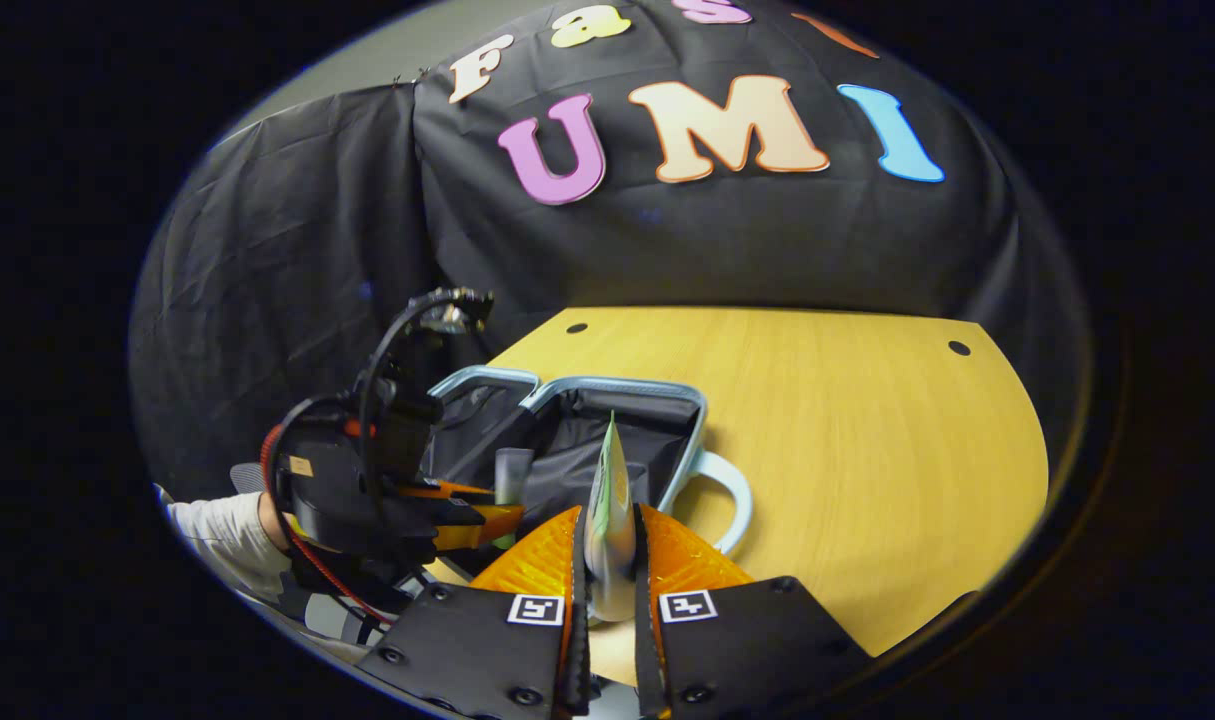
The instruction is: First open the suitcase, pack the skin care products into it, and then close the suitcase.
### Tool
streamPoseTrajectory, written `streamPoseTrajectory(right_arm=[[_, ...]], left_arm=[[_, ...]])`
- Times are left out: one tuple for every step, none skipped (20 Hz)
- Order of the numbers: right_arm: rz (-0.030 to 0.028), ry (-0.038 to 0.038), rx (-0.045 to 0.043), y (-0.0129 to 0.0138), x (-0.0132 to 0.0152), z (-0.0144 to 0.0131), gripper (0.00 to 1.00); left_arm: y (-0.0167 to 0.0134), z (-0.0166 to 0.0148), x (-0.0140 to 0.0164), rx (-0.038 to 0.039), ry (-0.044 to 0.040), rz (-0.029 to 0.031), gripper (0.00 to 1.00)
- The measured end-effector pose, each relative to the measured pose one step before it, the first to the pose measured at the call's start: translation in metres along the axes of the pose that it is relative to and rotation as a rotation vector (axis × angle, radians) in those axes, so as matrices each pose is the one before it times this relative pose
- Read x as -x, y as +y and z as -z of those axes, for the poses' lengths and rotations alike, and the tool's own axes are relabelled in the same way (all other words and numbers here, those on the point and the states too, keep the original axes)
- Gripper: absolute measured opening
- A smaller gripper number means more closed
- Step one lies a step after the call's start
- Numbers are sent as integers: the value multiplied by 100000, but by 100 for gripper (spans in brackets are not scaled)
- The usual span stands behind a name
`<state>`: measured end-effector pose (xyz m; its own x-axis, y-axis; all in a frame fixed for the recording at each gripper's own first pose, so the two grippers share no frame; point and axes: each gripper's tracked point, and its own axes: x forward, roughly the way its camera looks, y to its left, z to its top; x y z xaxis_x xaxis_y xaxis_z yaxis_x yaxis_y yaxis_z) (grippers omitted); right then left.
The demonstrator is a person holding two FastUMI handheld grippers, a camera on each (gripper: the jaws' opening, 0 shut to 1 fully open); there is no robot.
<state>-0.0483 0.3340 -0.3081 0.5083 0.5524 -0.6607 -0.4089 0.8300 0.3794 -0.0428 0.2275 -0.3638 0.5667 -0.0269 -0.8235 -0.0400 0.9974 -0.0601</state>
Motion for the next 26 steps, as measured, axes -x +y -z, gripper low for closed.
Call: streamPoseTrajectory(right_arm=[[-160, -598, -1871, 962, -978, -193, 21], [1439, 2418, -1980, 513, -862, 259, 20], [1688, 2643, -1276, 439, -1007, 637, 20], [825, 2404, -1139, 584, -1144, 867, 21], [583, 4721, -1242, 566, -996, 1173, 21], [445, 5022, -1765, 358, -857, 1515, 20], [1249, 4543, -2143, 292, -859, 1300, 20], [2243, 2548, -988, 57, -1120, 859, 21], [442, -1553, -575, 129, -292, -632, 21], [1493, -731, -1026, 226, -566, -481, 21], [2100, -969, -1389, -203, -465, -494, 20], [1484, -487, -1081, -21, -505, -129, 16], [658, 568, -333, -91, -268, -29, 24], [-486, -1061, -34, 140, -359, -369, 23], [648, -2556, 249, -223, -126, -706, 32], [-390, -2632, 125, 47, 196, -626, 24], [-253, -3117, 163, 55, 303, -703, 43], [72, -3104, 452, -59, 442, -759, 62], [805, -3638, 420, -222, 1085, -952, 80], [312, -3882, 607, -79, 260, -975, 99], [1312, -4057, 1121, -487, 511, -1061, 99], [1091, -4067, 1461, -510, 961, -1161, 99], [1291, -3754, 1715, -641, 921, -1243, 99], [1580, -2877, 2118, -797, 682, -957, 98], [1656, -2294, 2193, -849, 721, -865, 98], [2151, -2248, 1694, -1028, 572, -894, 98]], left_arm=[[215, -271, 536, 898, -2448, 2739, 57], [315, -545, 610, 910, -2513, 1979, 74], [329, -545, 730, 848, -2038, 1908, 78], [729, -539, 808, 708, -1823, 1177, 80], [959, -590, 760, 216, -1296, 590, 79], [1451, -646, 735, -32, -1380, -930, 77], [1693, -766, 767, 83, -1470, -1496, 77], [1567, -967, 815, 815, -2416, -1615, 77], [1660, -988, 669, 1667, -2743, -1455, 77], [1849, -978, 693, 1897, -2659, -1980, 77], [2044, -998, 735, 2125, -2899, -2763, 80], [2231, -974, 1115, 2318, -2349, -3157, 77], [2126, -431, 1155, 2387, -348, -2522, 77], [2150, -390, 970, 2241, -511, -2852, 77], [2005, -357, 186, 1783, -774, -3225, 78], [2215, -417, -250, 1087, -759, -3111, 77], [2061, -442, -415, 781, -732, -3247, 81], [1778, -387, -361, 462, 264, -2911, 77], [1298, -292, -575, 193, 215, -2501, 78], [1010, 113, -1117, 88, 425, -2054, 83], [806, 87, -581, -194, 1524, -1430, 80], [774, 123, -818, -262, 1174, -1469, 87], [1021, 158, -1022, -484, 1637, -1133, 90], [876, 149, -690, -338, 1539, -1217, 91], [396, 367, -795, -73, 1724, -831, 91], [663, 355, -1141, 283, 2785, -135, 91]])
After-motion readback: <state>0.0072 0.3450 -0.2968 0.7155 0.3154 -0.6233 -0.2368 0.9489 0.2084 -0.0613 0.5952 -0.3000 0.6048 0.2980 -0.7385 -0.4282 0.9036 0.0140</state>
